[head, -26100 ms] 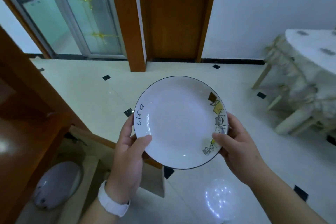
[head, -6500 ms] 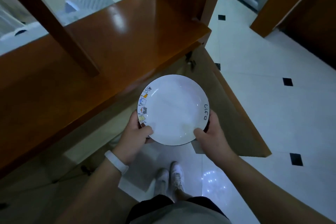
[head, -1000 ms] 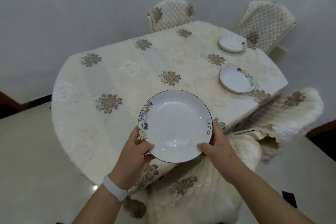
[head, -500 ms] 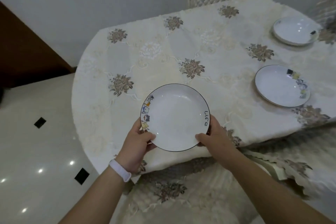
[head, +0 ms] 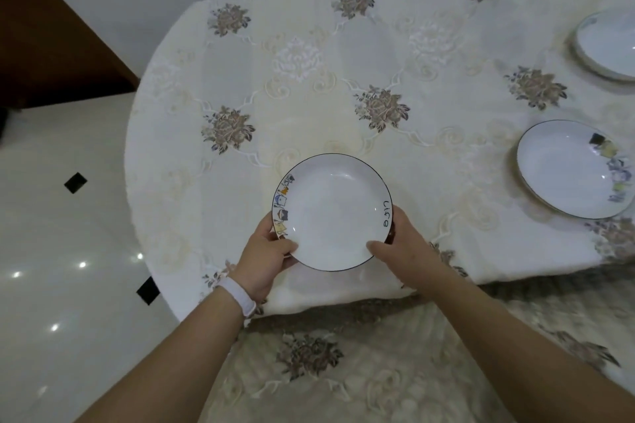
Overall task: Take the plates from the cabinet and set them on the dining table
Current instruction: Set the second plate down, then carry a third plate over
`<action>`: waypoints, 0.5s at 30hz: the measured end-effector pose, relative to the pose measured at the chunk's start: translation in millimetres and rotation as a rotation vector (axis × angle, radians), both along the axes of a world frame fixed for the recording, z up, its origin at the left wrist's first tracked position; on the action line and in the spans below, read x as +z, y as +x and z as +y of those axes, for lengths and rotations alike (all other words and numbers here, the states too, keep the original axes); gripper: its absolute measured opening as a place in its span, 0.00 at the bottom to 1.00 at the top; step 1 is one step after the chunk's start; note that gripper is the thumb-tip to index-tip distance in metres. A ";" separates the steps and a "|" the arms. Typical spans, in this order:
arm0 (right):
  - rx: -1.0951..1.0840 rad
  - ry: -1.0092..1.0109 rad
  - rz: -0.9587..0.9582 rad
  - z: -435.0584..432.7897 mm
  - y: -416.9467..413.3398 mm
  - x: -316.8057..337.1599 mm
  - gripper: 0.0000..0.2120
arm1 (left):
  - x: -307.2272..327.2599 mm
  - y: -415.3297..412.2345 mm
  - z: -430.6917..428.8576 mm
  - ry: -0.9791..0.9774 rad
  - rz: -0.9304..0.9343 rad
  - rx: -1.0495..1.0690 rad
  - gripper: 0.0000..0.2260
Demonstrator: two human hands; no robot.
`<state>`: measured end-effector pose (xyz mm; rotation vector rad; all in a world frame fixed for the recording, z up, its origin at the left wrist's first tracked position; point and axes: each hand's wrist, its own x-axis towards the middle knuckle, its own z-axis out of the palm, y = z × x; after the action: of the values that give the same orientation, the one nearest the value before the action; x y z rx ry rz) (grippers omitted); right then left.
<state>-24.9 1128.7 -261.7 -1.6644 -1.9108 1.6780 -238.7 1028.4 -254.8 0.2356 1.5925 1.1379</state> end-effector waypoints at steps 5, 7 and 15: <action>0.019 -0.008 -0.028 8.8 -5.8 -14.5 0.32 | -17.1 -4.6 2.8 0.002 0.014 -0.010 0.29; 0.022 -0.006 -0.035 12.8 -7.8 -19.4 0.32 | -21.7 -6.1 4.5 -0.017 0.037 -0.021 0.28; 0.066 -0.005 -0.051 20.0 -12.1 -31.8 0.34 | -40.2 -13.1 3.1 -0.066 0.068 -0.035 0.27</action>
<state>-37.0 1148.7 -293.4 -1.6801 -2.0071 1.6809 -251.8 1031.6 -295.0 0.2605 1.6767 1.0587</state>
